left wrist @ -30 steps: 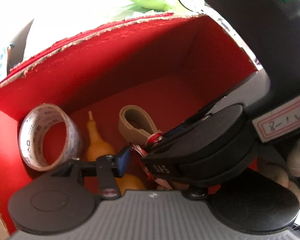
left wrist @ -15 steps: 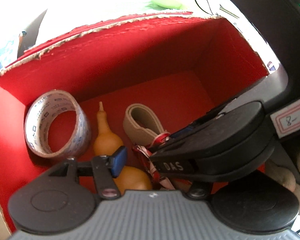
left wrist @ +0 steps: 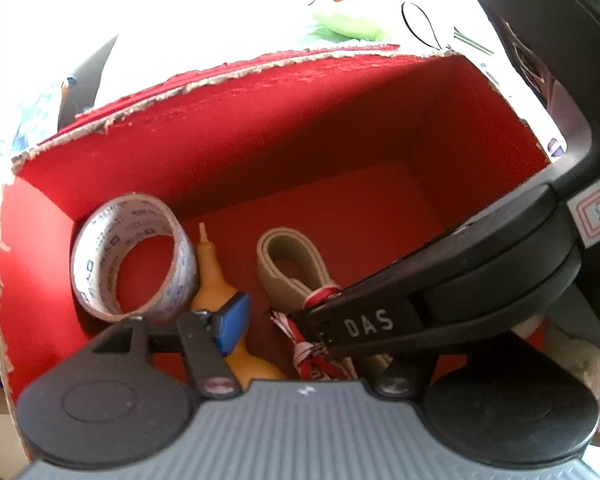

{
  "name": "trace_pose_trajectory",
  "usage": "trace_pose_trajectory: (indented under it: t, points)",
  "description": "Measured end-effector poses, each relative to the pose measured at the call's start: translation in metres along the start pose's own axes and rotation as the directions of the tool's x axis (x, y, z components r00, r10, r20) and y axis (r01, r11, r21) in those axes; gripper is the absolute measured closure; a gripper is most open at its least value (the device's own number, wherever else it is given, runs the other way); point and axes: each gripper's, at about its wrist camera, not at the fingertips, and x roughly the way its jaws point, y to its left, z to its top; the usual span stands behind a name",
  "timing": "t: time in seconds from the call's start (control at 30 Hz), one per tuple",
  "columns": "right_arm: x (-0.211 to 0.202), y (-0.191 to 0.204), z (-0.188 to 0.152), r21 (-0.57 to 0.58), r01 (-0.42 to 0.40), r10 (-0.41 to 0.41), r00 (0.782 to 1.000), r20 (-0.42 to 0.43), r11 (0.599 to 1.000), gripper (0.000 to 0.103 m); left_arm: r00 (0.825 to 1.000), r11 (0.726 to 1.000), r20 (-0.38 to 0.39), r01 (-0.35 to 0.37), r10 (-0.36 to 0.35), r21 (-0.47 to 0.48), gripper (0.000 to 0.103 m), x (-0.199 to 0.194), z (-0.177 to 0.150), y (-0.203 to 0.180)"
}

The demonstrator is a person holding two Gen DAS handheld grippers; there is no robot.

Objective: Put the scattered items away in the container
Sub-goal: 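Lower the scarf and strap into the box beside the gourd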

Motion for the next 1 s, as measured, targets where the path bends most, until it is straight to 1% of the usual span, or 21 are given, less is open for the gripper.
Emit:
trace_pose_trajectory:
  t: [0.27, 0.43, 0.6, 0.7, 0.77, 0.8, 0.87, 0.93, 1.0]
  points:
    - [0.0, -0.009, -0.01, -0.01, -0.014, 0.013, 1.0, -0.011, 1.0, 0.073, 1.0, 1.0, 0.002, -0.011, 0.011, 0.009, 0.032, -0.004, 0.002, -0.003]
    - [0.001, -0.017, -0.013, -0.006, -0.033, 0.033, 0.999, -0.03, 0.999, 0.07, 1.0, 1.0, 0.002, -0.013, 0.013, 0.011, 0.033, -0.006, 0.004, -0.005]
    - [0.005, -0.027, -0.014, 0.021, -0.045, 0.046, 0.997, -0.061, 0.999, 0.067, 1.0, 1.0, -0.004, 0.001, -0.001, 0.007, 0.034, -0.007, 0.007, -0.005]
    - [0.006, -0.033, -0.016, 0.034, -0.048, 0.05, 0.997, -0.062, 0.998, 0.066, 1.0, 1.0, 0.0, 0.016, -0.016, -0.003, 0.034, -0.009, 0.008, -0.003]
    - [0.003, -0.039, -0.018, 0.049, -0.065, 0.067, 0.997, -0.039, 0.997, 0.066, 1.0, 1.0, 0.011, 0.023, -0.023, -0.017, 0.034, -0.012, 0.008, 0.0]
    - [0.0, -0.043, -0.019, 0.058, -0.081, 0.082, 0.997, -0.014, 0.995, 0.066, 1.0, 0.999, 0.018, 0.025, -0.025, -0.028, 0.034, -0.016, 0.003, 0.008]
    - [-0.006, -0.054, -0.022, 0.088, -0.122, 0.119, 0.992, 0.037, 0.989, 0.066, 0.999, 0.998, 0.028, 0.028, -0.027, -0.049, 0.033, -0.019, 0.003, 0.011]
    - [-0.009, -0.063, -0.019, 0.111, -0.148, 0.14, 0.987, 0.076, 0.983, 0.066, 0.999, 0.997, 0.025, 0.039, -0.038, -0.059, 0.034, -0.019, 0.004, 0.013]
    - [-0.01, -0.058, -0.016, 0.103, -0.167, 0.155, 0.981, 0.117, 0.981, 0.066, 0.998, 0.996, 0.016, 0.058, -0.057, -0.073, 0.034, -0.02, 0.004, 0.016]
